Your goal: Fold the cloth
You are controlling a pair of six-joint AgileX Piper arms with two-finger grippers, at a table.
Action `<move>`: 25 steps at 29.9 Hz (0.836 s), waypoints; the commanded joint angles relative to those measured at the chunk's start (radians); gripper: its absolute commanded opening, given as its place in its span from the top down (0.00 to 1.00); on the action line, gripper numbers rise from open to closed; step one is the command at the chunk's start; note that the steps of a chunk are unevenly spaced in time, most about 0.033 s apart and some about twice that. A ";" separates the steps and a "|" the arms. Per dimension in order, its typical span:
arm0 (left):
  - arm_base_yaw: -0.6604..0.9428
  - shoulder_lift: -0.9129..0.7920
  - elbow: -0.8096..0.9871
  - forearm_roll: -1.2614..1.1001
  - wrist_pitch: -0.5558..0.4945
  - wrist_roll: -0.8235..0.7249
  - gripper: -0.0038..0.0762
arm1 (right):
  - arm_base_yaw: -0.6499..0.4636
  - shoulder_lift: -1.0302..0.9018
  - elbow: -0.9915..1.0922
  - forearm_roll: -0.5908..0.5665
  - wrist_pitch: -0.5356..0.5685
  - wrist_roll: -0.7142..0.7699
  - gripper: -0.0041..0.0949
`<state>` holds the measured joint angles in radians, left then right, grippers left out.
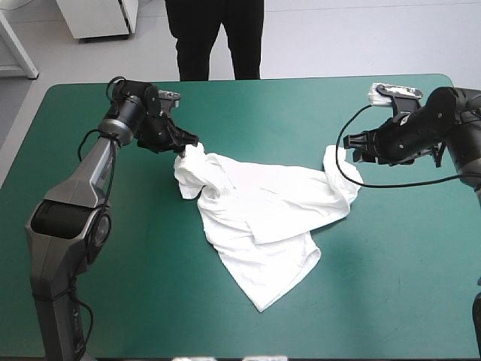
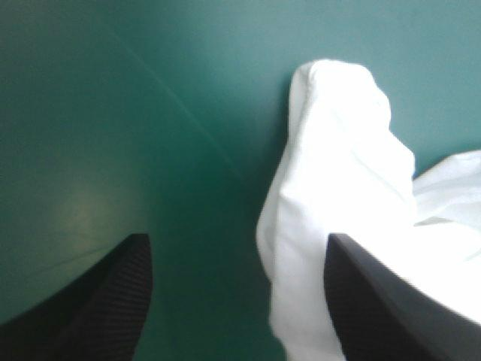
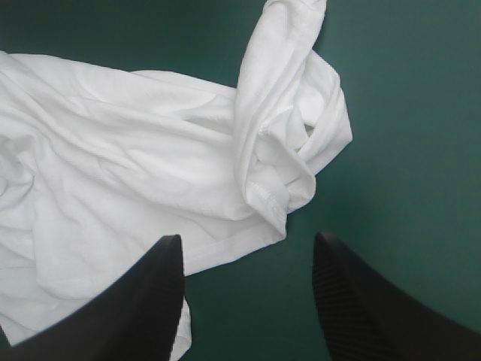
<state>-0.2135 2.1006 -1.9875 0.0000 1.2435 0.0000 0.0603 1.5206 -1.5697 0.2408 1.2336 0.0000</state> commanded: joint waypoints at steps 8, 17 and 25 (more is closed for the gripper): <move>-0.040 0.052 -0.024 -0.031 -0.010 0.000 0.45 | 0.001 -0.035 -0.025 -0.004 -0.047 0.000 0.49; -0.061 0.125 -0.024 -0.041 -0.009 0.000 0.65 | 0.001 -0.033 -0.018 -0.018 -0.020 0.000 0.50; -0.063 0.136 -0.024 -0.038 -0.009 0.018 0.96 | 0.213 -0.073 0.084 -0.175 0.003 0.037 0.50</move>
<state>-0.2722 2.2436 -2.0105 -0.0481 1.2431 0.0166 0.1739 1.5093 -1.4981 0.1274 1.2377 0.0204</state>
